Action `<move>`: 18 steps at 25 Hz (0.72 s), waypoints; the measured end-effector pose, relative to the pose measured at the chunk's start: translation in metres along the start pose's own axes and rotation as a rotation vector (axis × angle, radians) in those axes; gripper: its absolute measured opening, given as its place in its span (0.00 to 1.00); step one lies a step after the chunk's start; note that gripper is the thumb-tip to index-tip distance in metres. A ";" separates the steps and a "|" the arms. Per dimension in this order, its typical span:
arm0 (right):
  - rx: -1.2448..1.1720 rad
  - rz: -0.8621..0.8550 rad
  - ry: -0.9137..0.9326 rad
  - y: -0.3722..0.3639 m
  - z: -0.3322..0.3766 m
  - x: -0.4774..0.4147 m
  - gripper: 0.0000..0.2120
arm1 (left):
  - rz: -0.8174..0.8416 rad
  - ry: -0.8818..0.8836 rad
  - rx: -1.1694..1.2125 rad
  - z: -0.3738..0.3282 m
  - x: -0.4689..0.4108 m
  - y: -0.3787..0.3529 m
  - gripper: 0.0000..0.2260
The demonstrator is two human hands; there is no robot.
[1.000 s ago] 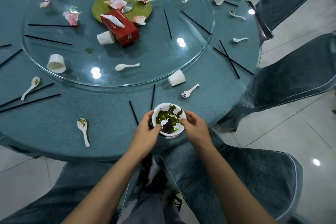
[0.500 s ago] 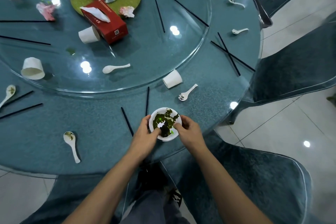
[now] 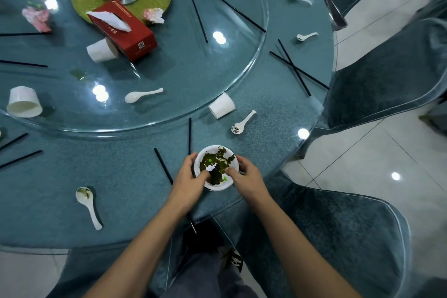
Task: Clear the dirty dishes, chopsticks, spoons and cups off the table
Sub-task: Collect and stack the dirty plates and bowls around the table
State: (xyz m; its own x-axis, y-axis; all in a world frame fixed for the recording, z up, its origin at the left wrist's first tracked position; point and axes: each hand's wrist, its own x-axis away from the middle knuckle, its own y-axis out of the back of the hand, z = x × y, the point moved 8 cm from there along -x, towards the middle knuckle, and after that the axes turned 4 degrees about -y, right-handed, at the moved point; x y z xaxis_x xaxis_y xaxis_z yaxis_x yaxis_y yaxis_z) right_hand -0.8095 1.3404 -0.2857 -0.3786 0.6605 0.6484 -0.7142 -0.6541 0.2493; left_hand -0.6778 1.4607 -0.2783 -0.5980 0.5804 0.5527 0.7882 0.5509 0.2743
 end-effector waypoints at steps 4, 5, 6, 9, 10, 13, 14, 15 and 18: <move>0.008 -0.058 0.027 0.013 0.008 0.007 0.14 | 0.035 -0.063 -0.007 -0.015 -0.001 -0.004 0.20; 0.006 -0.066 0.027 0.016 0.009 0.010 0.14 | 0.042 -0.072 -0.015 -0.019 0.000 -0.006 0.19; 0.000 -0.078 0.028 0.021 0.010 0.014 0.14 | 0.042 -0.083 -0.028 -0.024 0.001 -0.007 0.19; -0.049 -0.131 0.036 0.044 0.012 0.026 0.15 | 0.055 -0.125 -0.047 -0.043 0.007 -0.018 0.18; -0.066 -0.150 0.037 0.051 0.011 0.030 0.15 | 0.073 -0.148 -0.038 -0.050 0.010 -0.023 0.17; -0.112 -0.225 0.023 0.076 0.005 0.045 0.24 | 0.110 -0.197 -0.025 -0.067 0.023 -0.042 0.18; -0.130 -0.252 0.029 0.085 0.003 0.051 0.24 | 0.117 -0.210 -0.031 -0.072 0.029 -0.048 0.18; -0.146 -0.276 0.042 0.094 0.001 0.057 0.20 | 0.123 -0.227 -0.024 -0.076 0.033 -0.055 0.18; -0.191 -0.318 0.065 0.119 -0.004 0.074 0.15 | 0.151 -0.243 0.002 -0.089 0.048 -0.075 0.19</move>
State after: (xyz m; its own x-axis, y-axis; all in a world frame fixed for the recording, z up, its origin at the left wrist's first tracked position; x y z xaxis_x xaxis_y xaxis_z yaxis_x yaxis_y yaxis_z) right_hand -0.9249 1.3125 -0.2105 -0.1524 0.8456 0.5116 -0.8968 -0.3359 0.2880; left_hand -0.7529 1.3934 -0.2022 -0.4910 0.7827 0.3824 0.8710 0.4481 0.2013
